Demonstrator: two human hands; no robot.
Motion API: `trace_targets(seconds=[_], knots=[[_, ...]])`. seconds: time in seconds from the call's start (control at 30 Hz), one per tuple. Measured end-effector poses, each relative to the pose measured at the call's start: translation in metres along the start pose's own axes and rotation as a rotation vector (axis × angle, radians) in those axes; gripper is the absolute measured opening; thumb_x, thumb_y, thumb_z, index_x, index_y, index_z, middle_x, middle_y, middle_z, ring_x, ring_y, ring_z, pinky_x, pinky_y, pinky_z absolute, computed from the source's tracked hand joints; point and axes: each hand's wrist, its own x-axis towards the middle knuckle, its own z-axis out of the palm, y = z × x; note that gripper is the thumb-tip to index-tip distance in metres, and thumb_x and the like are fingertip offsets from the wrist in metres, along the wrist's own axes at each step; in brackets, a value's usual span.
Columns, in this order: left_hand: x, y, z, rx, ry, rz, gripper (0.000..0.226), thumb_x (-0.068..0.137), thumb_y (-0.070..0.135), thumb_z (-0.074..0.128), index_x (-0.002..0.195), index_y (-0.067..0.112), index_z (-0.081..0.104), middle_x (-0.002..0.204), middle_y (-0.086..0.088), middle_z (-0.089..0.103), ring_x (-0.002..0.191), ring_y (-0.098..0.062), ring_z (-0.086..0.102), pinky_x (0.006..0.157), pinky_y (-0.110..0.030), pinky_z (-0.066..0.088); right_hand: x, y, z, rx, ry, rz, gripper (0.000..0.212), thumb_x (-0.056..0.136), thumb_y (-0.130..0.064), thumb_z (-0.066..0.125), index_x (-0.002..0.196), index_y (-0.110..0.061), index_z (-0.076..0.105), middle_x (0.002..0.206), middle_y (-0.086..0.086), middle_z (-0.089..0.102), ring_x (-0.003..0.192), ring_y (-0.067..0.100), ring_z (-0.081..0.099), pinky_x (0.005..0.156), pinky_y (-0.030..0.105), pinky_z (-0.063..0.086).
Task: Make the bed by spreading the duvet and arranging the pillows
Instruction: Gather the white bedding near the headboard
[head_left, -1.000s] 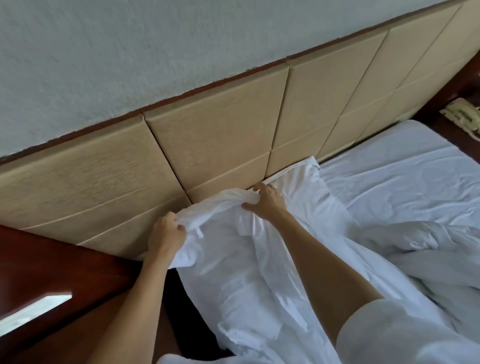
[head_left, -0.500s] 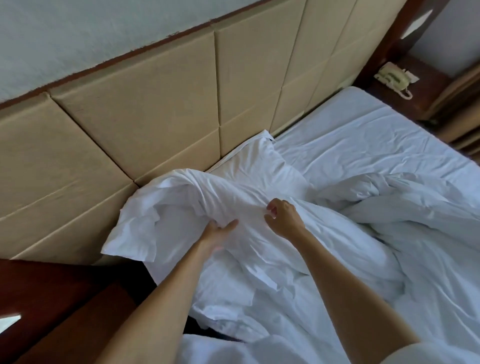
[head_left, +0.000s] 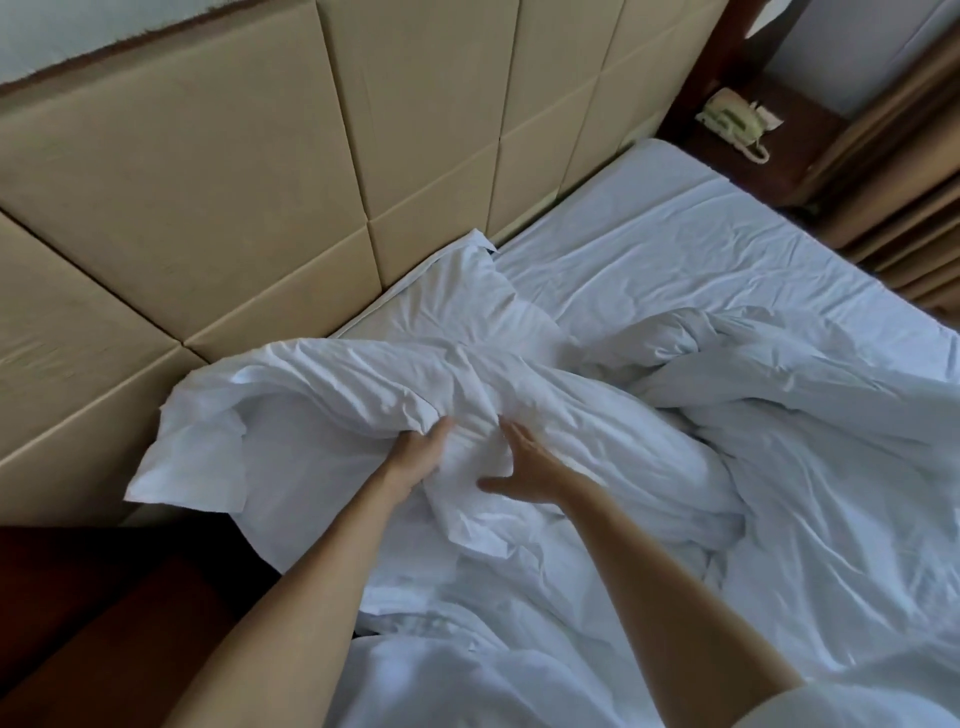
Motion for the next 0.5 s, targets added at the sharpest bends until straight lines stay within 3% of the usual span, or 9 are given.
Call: trace_targets(seconds=[0.07, 0.17, 0.27, 0.37, 0.43, 0.5], knots=[[-0.003, 0.019, 0.005, -0.066, 0.076, 0.066, 0.045, 0.095, 0.036, 0.054, 0.125, 0.003, 0.061, 0.12, -0.013, 0.066, 0.097, -0.023, 0.064, 0.073, -0.024, 0.044, -0.005, 0.002, 0.002, 0.072, 0.033, -0.021, 0.121, 0.073, -0.055, 0.078, 0.157, -0.021, -0.001, 0.164, -0.004, 0.004, 0.15, 0.017, 0.011, 0.121, 0.034, 0.019], [-0.008, 0.054, 0.009, -0.318, 0.085, 0.06, 0.04, 0.094, 0.032, 0.055, 0.124, 0.006, 0.059, 0.112, -0.009, 0.068, 0.098, -0.022, 0.066, 0.077, -0.031, 0.054, -0.019, 0.006, 0.008, 0.113, 0.205, -0.036, 0.126, 0.063, -0.068, 0.077, 0.155, -0.032, -0.001, 0.163, -0.006, 0.007, 0.15, 0.014, 0.009, 0.12, 0.039, 0.023], [-0.013, 0.087, 0.012, -0.551, 0.044, -0.009, 0.023, 0.097, 0.022, 0.052, 0.116, 0.01, 0.059, 0.096, -0.004, 0.067, 0.083, -0.019, 0.065, 0.066, -0.029, 0.054, -0.031, 0.014, 0.001, 0.02, 0.469, 0.041, 0.098, 0.071, -0.072, 0.067, 0.149, -0.03, 0.025, 0.15, -0.002, 0.037, 0.138, 0.019, 0.035, 0.106, 0.038, 0.039], [-0.022, 0.107, 0.023, -0.741, -0.001, -0.052, 0.02, 0.099, 0.019, 0.052, 0.116, 0.011, 0.058, 0.091, -0.005, 0.065, 0.077, -0.016, 0.064, 0.054, -0.025, 0.054, -0.032, 0.026, -0.016, 0.02, 0.62, 0.128, 0.052, 0.088, -0.065, 0.051, 0.11, -0.018, 0.058, 0.108, 0.005, 0.065, 0.104, 0.031, 0.059, 0.076, 0.038, 0.045], [-0.029, 0.109, 0.034, -0.794, -0.054, -0.038, 0.027, 0.098, 0.022, 0.056, 0.116, 0.002, 0.061, 0.091, -0.01, 0.068, 0.074, -0.018, 0.068, 0.053, -0.025, 0.056, -0.031, 0.029, -0.028, 0.139, 0.687, 0.161, 0.052, 0.094, -0.059, 0.044, 0.091, -0.011, 0.064, 0.091, 0.01, 0.069, 0.09, 0.035, 0.062, 0.065, 0.036, 0.039], [-0.038, 0.105, 0.043, -0.718, -0.095, 0.035, 0.03, 0.094, 0.032, 0.063, 0.098, 0.002, 0.065, 0.084, -0.01, 0.067, 0.067, -0.018, 0.066, 0.055, -0.026, 0.052, -0.028, 0.023, -0.042, 0.159, 0.751, 0.178, 0.057, 0.098, -0.054, 0.039, 0.086, -0.006, 0.067, 0.083, 0.016, 0.07, 0.084, 0.037, 0.063, 0.064, 0.034, 0.033]])
